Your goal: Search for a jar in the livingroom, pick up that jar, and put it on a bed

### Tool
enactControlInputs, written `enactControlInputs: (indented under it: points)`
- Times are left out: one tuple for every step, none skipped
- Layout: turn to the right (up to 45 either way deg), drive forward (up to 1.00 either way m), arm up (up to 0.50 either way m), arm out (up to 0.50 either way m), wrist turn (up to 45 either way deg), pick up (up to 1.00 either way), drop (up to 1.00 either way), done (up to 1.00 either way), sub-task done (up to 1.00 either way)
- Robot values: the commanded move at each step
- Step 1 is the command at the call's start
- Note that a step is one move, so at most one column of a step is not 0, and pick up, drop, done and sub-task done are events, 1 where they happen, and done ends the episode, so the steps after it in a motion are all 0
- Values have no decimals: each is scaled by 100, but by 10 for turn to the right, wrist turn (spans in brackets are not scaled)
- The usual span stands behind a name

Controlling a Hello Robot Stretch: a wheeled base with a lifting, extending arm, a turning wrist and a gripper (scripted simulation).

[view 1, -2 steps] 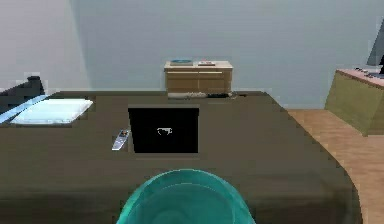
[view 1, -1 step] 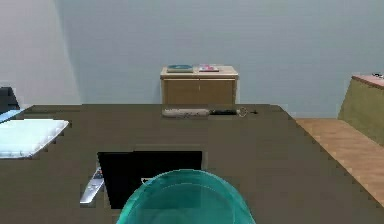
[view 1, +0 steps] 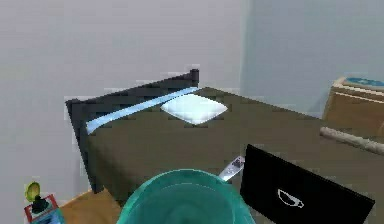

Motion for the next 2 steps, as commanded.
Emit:
enactControlInputs:
  points:
    - [-450, 0, 0, 0, 0, 0, 0, 0, 0]
    - [-180, 0, 0, 0, 0, 0, 0, 0, 0]
